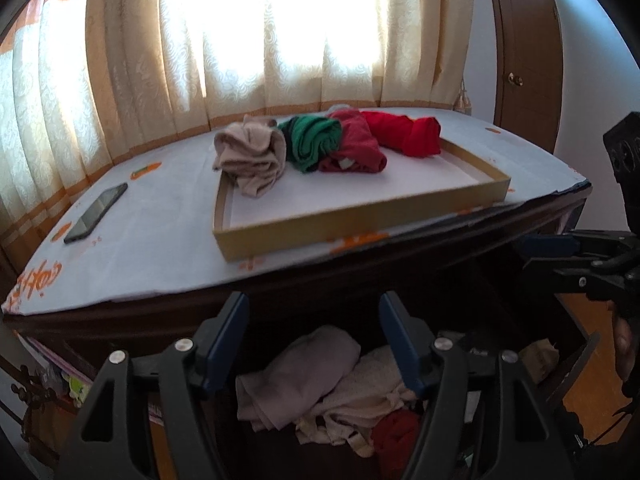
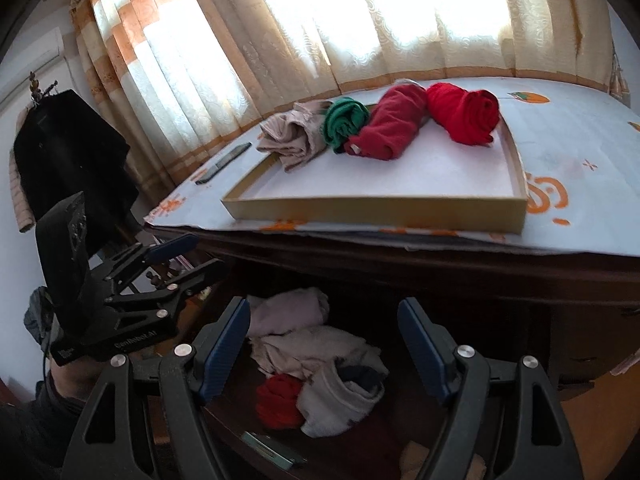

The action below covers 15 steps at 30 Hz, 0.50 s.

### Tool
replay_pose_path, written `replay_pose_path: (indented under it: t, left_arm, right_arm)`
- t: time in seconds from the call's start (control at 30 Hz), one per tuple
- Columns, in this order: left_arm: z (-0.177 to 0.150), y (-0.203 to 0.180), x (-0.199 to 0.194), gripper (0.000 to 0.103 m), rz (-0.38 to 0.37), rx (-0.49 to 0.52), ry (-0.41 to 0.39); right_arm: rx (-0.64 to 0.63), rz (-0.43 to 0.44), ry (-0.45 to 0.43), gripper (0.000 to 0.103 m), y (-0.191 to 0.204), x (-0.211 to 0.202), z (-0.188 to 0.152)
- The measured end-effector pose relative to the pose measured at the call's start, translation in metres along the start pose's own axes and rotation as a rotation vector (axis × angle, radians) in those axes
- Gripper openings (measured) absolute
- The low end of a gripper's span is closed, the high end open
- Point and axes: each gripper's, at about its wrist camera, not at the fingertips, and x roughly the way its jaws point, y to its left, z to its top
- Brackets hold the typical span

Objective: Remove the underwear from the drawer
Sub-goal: 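Lower both open tools back toward the drawer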

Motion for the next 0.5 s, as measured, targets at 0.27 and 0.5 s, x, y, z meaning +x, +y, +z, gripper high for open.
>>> replay_pose_path:
  t: [0.27, 0.5]
  left_arm:
    - [-0.026, 0.001, 0.008, 0.069, 0.016, -0.003, 0.058]
    - [-0.041, 0.005, 0.016, 0.069, 0.027, 0.033, 0.118]
  right_arm:
    - [-0.027, -0.056, 0.057, 0.078, -0.007, 0.012, -0.026]
    - [-0.048, -0.065, 0.137, 0.078, -0.005, 0.040, -0.045]
